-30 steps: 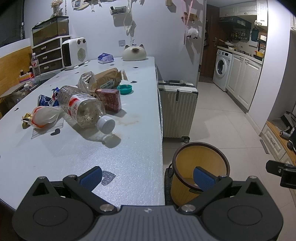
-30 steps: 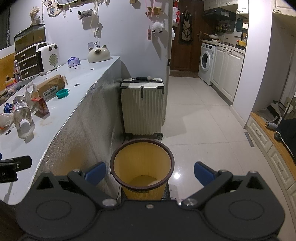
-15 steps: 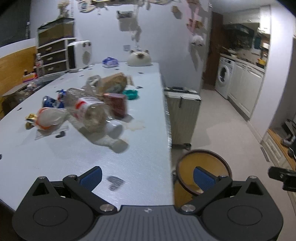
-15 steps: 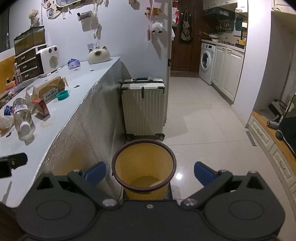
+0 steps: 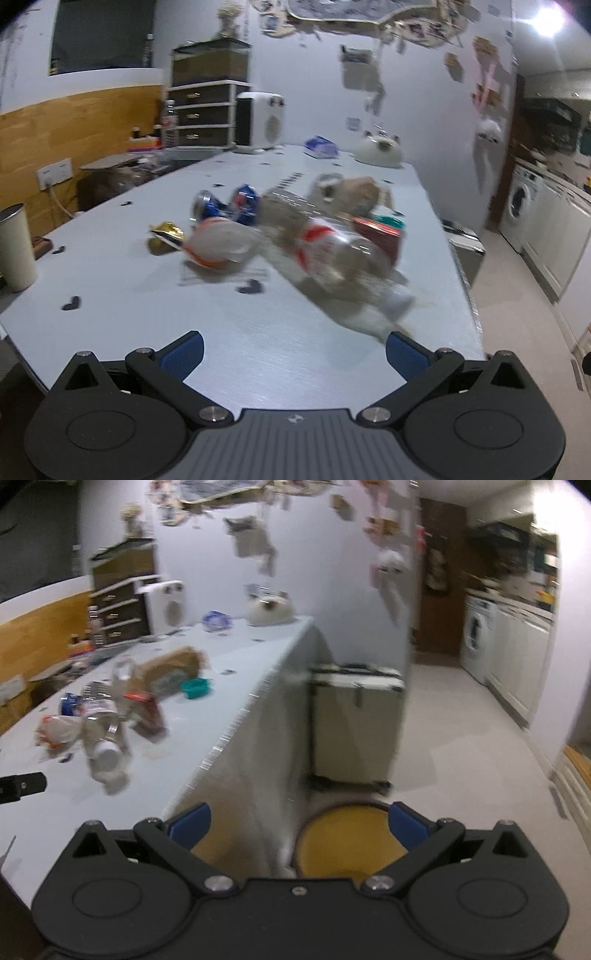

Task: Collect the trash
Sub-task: 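Grasp the clear plastic bag with the left tool while the right tool grasps the plastic bottle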

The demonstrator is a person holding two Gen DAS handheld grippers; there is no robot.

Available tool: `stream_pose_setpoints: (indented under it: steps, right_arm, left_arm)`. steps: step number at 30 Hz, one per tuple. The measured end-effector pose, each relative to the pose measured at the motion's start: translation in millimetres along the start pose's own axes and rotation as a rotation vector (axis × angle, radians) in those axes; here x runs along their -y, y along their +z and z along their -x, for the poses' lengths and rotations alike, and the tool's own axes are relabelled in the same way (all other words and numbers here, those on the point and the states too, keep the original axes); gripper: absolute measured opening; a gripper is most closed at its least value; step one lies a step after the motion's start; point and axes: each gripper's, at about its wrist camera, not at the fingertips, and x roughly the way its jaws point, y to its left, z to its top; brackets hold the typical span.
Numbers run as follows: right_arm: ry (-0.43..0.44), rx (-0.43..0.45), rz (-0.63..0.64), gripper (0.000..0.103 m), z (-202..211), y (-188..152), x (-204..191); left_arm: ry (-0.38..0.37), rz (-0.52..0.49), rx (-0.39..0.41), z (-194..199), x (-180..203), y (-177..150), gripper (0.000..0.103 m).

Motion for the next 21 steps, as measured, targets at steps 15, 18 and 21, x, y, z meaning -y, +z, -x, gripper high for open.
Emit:
stream_pose_setpoints:
  steps: [15,18,21]
  right_arm:
    - [0.42,0.115,0.119,0.103,-78,38,-112]
    - [0.452,0.11,0.118,0.093,-89,41,-128]
    - [0.513,0.061,0.111,0.078,-106,43,-138]
  left_arm:
    - [0.036,-0.018,0.021,-11,-52,10,0.103]
    - [0.048,-0.023,0.005,-16,-58,12,0.103]
    - [0.033,-0.036,0.015,-18,-63,18,0.103]
